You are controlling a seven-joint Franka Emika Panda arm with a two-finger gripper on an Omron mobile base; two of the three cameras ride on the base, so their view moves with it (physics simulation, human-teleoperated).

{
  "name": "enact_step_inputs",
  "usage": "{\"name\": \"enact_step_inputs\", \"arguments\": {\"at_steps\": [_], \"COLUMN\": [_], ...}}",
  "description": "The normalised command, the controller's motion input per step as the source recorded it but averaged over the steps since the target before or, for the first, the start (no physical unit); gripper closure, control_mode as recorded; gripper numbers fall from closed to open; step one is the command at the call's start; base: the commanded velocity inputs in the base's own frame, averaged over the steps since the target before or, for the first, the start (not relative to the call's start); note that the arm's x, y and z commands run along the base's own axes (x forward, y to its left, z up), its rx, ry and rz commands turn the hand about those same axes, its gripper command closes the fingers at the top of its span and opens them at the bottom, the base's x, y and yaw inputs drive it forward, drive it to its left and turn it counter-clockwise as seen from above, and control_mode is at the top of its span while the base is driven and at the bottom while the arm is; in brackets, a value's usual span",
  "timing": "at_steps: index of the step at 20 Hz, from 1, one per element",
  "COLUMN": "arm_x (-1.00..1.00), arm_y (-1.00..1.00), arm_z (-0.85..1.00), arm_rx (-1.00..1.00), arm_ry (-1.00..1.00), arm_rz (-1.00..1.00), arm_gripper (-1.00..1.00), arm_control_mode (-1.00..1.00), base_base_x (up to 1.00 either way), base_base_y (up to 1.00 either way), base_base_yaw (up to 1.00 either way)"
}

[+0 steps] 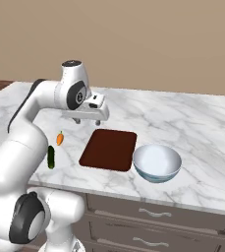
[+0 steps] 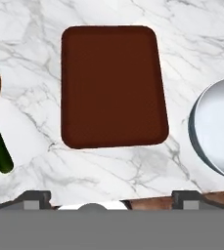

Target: Place the two vegetables and bowl onto the tray for setting up a vegetable dip station.

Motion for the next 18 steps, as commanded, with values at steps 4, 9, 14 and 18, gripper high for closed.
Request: {"name": "enact_step_inputs", "arguments": {"at_steps": [4, 9, 14, 18], "arm_x": [0.00, 0.00, 0.00, 0.02], "arm_y": [-0.75, -0.74, -0.78, -0.52], "arm_z": [-0.17, -0.12, -0.26, -0.23], "arm_rx": [-0.01, 0.02, 0.01, 0.01], "arm_ry": [0.07, 0.03, 0.01, 0.00], "arm_rz": [-0.24, -0.25, -0.23, -0.06], "arm_gripper": [-1.00, -1.00, -1.00, -1.00], "arm_control_mode": [-1.00, -1.00, -1.00, -1.00], "base_base_x": [0.00, 0.00, 0.00, 0.00], "base_base_y": [0.00, 0.00, 0.00, 0.00], "base_base_yaw": [0.00, 0.00, 0.00, 0.00]}}
